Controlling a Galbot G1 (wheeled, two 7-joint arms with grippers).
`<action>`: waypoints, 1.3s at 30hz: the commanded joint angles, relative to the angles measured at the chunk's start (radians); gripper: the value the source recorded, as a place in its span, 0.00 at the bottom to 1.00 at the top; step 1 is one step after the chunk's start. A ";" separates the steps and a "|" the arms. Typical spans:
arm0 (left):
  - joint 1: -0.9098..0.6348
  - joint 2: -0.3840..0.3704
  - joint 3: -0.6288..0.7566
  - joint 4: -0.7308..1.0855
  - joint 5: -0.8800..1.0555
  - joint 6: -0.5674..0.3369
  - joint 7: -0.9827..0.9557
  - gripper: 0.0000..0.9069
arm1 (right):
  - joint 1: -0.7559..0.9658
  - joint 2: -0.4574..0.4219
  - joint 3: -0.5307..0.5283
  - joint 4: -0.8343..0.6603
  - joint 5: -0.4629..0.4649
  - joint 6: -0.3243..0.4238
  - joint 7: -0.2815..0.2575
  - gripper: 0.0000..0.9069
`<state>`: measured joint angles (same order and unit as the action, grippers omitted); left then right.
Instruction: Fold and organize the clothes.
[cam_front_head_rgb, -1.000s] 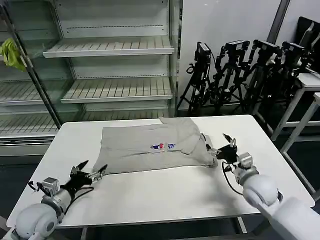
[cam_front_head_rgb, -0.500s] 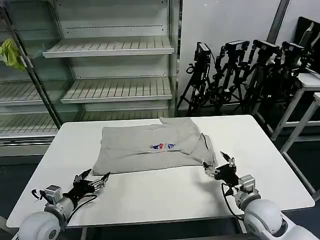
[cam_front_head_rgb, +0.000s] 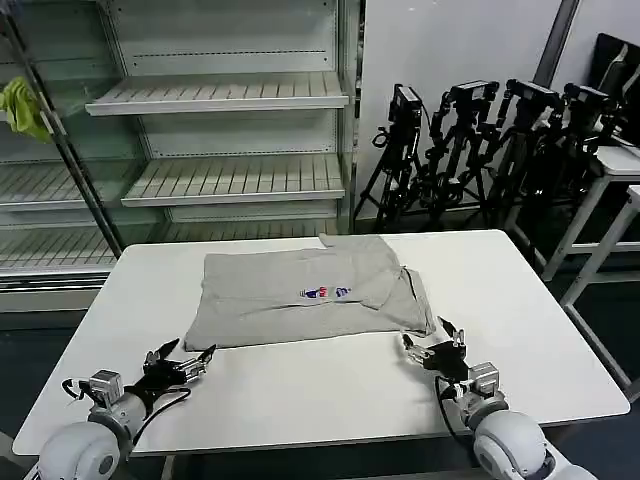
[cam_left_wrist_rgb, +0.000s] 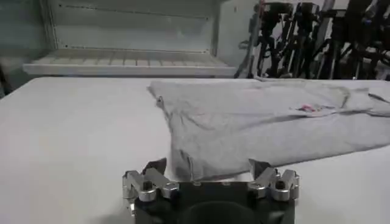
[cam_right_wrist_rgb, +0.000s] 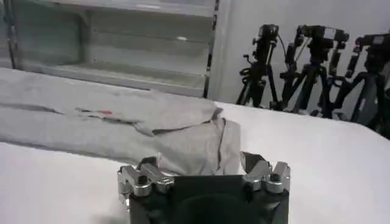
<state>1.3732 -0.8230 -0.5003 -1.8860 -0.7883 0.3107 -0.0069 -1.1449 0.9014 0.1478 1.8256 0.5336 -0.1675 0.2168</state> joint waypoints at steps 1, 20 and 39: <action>-0.003 -0.002 0.001 0.019 0.003 -0.001 0.002 1.00 | 0.001 0.054 0.007 -0.068 -0.026 0.011 -0.002 0.90; -0.002 -0.015 0.011 0.013 0.022 -0.010 0.010 1.00 | 0.027 0.087 -0.008 -0.127 -0.060 0.038 -0.028 0.52; 0.081 0.021 -0.057 -0.197 0.015 -0.009 -0.008 1.00 | -0.147 -0.118 0.195 0.335 0.224 -0.122 0.145 1.00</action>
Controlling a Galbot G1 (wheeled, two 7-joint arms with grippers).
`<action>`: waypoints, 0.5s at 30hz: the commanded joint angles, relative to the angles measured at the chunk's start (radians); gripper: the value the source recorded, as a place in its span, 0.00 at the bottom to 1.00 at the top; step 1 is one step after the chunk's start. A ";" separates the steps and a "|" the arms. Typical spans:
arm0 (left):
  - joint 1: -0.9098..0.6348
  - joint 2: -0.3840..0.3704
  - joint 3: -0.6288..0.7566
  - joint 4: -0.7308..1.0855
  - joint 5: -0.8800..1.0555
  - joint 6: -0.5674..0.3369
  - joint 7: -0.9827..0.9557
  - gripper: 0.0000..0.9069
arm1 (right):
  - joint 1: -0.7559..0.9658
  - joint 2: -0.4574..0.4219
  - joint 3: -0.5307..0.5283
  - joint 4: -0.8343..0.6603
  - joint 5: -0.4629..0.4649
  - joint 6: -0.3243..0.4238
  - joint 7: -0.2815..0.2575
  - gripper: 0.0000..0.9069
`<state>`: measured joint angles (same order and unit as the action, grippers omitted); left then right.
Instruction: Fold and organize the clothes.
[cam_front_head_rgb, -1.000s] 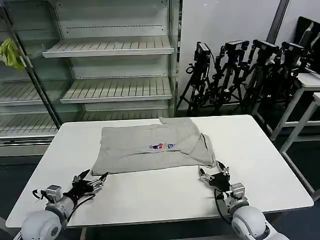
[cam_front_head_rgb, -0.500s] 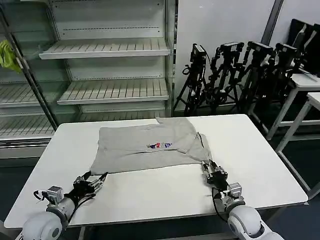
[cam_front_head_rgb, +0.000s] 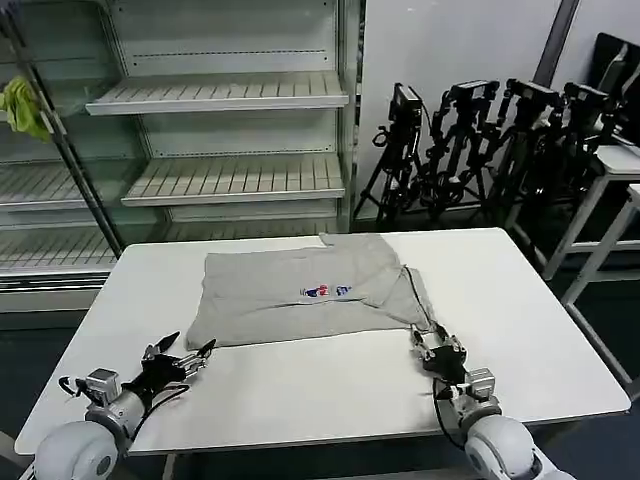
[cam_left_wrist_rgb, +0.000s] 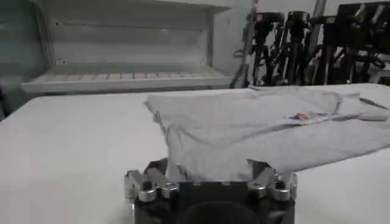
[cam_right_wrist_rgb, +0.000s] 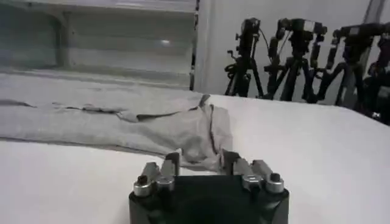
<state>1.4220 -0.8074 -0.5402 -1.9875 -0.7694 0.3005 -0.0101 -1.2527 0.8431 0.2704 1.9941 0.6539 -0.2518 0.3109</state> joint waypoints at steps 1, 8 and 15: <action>0.037 0.005 -0.018 -0.104 -0.004 0.002 -0.005 1.00 | -0.067 -0.072 0.101 0.199 0.121 -0.044 0.059 1.00; 0.067 -0.002 -0.017 -0.158 -0.002 0.014 -0.016 1.00 | -0.299 -0.116 0.265 0.359 0.172 -0.065 0.099 1.00; 0.065 -0.008 -0.016 -0.168 -0.010 0.024 -0.024 1.00 | -0.316 -0.126 0.300 0.392 0.223 -0.101 0.147 1.00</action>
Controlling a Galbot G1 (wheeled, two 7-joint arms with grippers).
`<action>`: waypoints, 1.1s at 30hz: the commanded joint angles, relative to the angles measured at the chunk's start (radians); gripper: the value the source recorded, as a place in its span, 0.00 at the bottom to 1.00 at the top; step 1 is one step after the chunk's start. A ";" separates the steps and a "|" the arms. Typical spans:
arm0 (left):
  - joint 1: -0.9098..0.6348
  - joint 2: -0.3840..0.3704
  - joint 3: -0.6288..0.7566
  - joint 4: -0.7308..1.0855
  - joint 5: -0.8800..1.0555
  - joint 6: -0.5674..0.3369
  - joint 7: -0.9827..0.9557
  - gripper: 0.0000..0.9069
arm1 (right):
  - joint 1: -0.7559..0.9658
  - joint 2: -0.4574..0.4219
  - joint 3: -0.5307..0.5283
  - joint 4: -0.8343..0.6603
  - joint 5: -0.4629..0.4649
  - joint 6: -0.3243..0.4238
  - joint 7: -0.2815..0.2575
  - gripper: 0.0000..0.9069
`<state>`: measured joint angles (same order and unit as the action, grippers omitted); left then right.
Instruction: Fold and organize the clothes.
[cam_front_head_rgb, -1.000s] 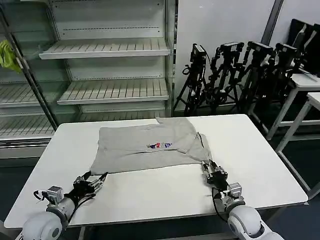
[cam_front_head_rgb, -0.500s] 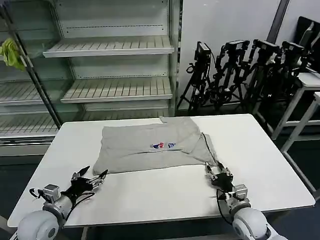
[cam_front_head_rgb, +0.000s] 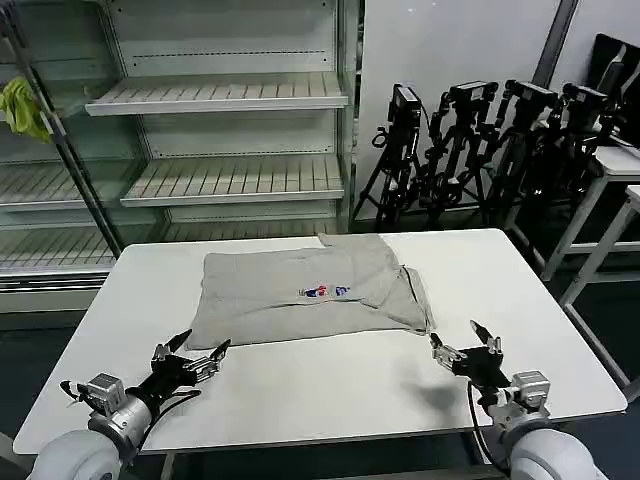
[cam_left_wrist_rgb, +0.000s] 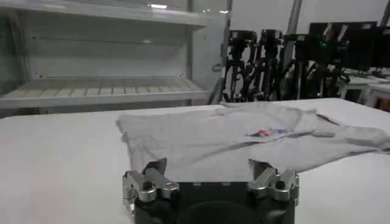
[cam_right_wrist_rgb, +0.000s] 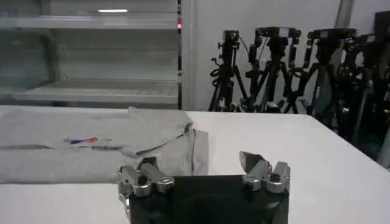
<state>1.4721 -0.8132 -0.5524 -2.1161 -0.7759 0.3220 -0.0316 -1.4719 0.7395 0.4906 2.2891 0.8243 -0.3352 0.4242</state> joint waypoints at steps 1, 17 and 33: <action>0.015 0.000 -0.005 -0.041 -0.010 0.007 -0.006 1.00 | -0.091 -0.027 0.080 0.101 0.067 -0.035 0.045 1.00; -0.058 0.075 -0.045 -0.027 -0.320 0.255 -0.100 1.00 | 0.072 -0.117 0.082 -0.015 0.319 -0.246 0.144 1.00; -0.107 0.184 -0.010 0.082 -0.359 0.254 -0.088 1.00 | 0.418 -0.294 -0.270 -0.174 0.316 -0.245 0.069 1.00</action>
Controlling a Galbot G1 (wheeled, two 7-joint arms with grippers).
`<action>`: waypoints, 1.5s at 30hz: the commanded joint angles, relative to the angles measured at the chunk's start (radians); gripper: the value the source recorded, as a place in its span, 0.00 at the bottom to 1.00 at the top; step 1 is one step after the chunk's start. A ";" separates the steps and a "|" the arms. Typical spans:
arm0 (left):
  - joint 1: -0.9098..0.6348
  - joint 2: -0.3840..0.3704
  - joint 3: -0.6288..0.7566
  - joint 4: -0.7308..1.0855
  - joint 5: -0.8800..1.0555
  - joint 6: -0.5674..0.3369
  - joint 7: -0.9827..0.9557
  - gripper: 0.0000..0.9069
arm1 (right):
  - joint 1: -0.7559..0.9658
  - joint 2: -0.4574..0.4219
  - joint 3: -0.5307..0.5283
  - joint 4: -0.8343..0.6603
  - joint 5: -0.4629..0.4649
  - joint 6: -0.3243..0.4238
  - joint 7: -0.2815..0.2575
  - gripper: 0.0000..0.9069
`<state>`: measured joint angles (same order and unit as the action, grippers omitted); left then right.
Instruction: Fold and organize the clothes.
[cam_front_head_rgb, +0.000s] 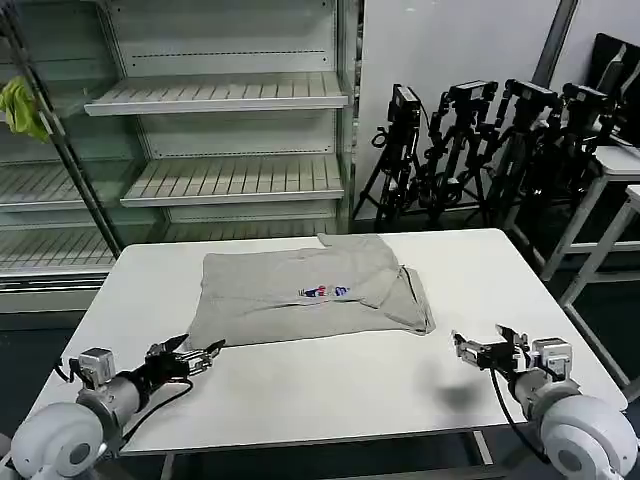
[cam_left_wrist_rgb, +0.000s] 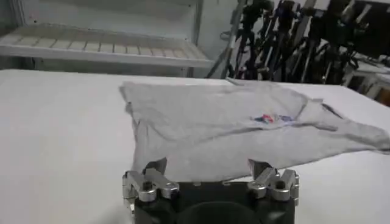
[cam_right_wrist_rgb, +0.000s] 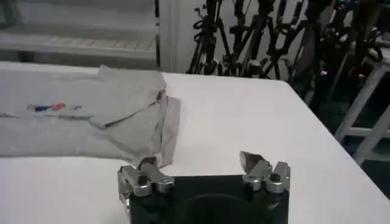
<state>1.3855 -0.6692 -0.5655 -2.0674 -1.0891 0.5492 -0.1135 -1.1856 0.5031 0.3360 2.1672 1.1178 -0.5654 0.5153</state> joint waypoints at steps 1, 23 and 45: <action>-0.015 0.053 0.003 0.039 -0.038 0.027 0.003 1.00 | 0.178 -0.075 -0.153 -0.066 0.020 -0.015 -0.055 1.00; -0.061 0.034 0.036 0.112 0.054 0.019 0.043 1.00 | 0.471 0.222 -0.464 -0.293 -0.110 -0.012 -0.078 1.00; -0.057 0.008 0.049 0.116 0.103 0.006 0.076 0.06 | 0.449 0.319 -0.473 -0.392 -0.216 0.013 -0.138 0.00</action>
<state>1.3282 -0.6627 -0.5168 -1.9536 -0.9913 0.5559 -0.0400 -0.7492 0.7943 -0.1180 1.8051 0.9176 -0.5543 0.3833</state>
